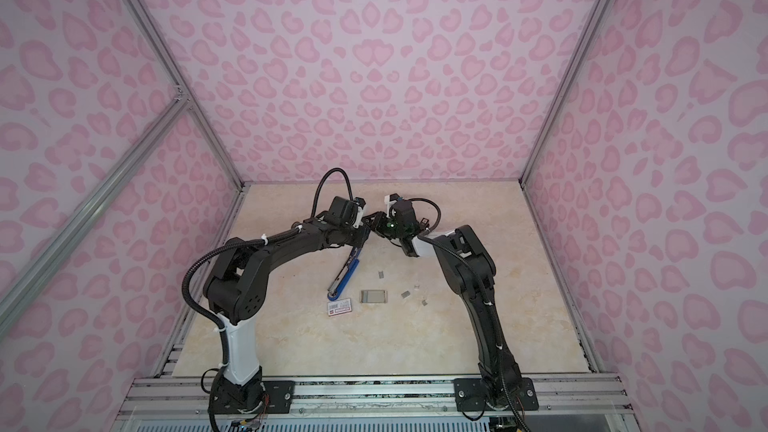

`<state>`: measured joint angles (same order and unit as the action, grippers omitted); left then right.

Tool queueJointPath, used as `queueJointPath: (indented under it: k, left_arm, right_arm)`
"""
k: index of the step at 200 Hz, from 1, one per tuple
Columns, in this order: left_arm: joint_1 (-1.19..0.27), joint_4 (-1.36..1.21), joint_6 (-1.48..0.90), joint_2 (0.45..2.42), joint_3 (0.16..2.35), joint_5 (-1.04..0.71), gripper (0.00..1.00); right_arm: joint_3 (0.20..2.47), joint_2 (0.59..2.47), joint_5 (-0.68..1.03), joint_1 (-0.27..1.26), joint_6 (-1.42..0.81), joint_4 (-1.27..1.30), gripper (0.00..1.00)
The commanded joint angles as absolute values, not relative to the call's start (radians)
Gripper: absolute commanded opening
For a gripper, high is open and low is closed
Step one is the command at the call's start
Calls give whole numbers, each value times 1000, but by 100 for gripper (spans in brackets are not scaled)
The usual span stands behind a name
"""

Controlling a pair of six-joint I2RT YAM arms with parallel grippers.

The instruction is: Load the staples into the stapler

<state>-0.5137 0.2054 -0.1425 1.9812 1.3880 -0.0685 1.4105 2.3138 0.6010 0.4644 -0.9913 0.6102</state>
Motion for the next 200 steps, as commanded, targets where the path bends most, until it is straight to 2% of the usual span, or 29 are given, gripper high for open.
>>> queueJointPath:
  k: [1, 37, 70, 133, 157, 200]
  left_arm:
    - [-514, 171, -163, 1936, 1354, -30, 45]
    - [-514, 128, -230, 1785, 1179, 27, 45]
    - [-517, 59, -314, 1566, 911, 56, 46]
    - [-548, -31, -478, 1274, 535, 55, 47]
    - [-549, -77, -483, 1238, 477, 48, 48]
    - [-549, -118, -461, 1303, 483, 53, 48]
  right_arm:
    - [1394, 2312, 588, 460, -975, 673, 28]
    - [1388, 2318, 592, 451, -973, 690, 27]
    - [1381, 2313, 603, 450, -968, 705, 27]
    - [1376, 2312, 623, 450, -968, 717, 27]
    - [1373, 2310, 626, 450, -969, 722, 27]
    - [1366, 2303, 626, 453, -969, 726, 27]
